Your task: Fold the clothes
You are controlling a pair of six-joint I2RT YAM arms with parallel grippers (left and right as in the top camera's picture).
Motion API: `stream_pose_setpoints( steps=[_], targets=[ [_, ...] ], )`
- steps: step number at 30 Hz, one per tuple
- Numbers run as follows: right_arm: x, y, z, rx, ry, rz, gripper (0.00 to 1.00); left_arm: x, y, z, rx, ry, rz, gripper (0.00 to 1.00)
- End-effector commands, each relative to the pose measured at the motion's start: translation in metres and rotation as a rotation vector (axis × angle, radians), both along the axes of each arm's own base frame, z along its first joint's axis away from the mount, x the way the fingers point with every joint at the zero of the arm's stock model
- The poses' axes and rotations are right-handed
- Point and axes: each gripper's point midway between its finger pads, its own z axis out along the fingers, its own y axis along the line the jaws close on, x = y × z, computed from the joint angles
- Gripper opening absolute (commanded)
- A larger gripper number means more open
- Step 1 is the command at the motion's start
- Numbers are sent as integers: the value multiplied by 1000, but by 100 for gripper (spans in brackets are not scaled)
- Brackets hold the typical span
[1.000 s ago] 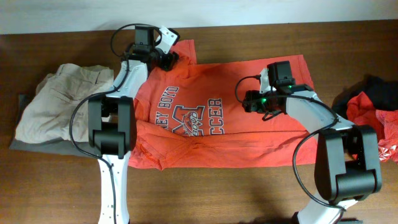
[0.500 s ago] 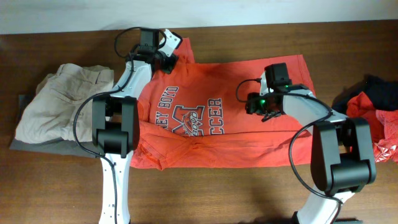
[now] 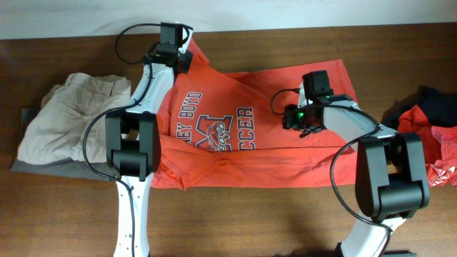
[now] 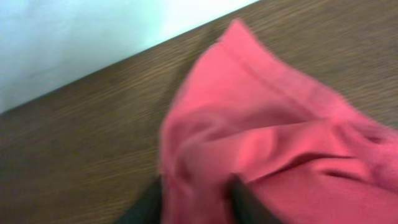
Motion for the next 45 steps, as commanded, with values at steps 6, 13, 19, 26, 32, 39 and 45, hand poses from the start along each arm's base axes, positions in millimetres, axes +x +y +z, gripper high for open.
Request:
stream_pose_setpoints(
  steps=[6,13,19,26,32,39,45],
  targets=[
    [-29,-9,-47,-58,142,-19,56,1,36,-1,91,-14,158,84],
    [-20,-11,-38,-48,108,-28,56,-6,-2,-17,-146,79,-39,79],
    [-17,-16,-25,-47,85,-35,56,-21,-45,-11,-447,143,-270,76],
    [-13,-26,-20,-47,78,-54,56,1,-10,10,-599,56,-173,99],
    [-3,-34,-8,-45,55,-72,56,21,6,36,-654,-70,-187,99],
    [-3,-35,-5,-46,61,-73,56,21,-12,30,-635,-72,-228,99],
    [-4,-31,-5,-24,65,-66,56,15,-41,13,-600,-43,-299,99]
  ],
)
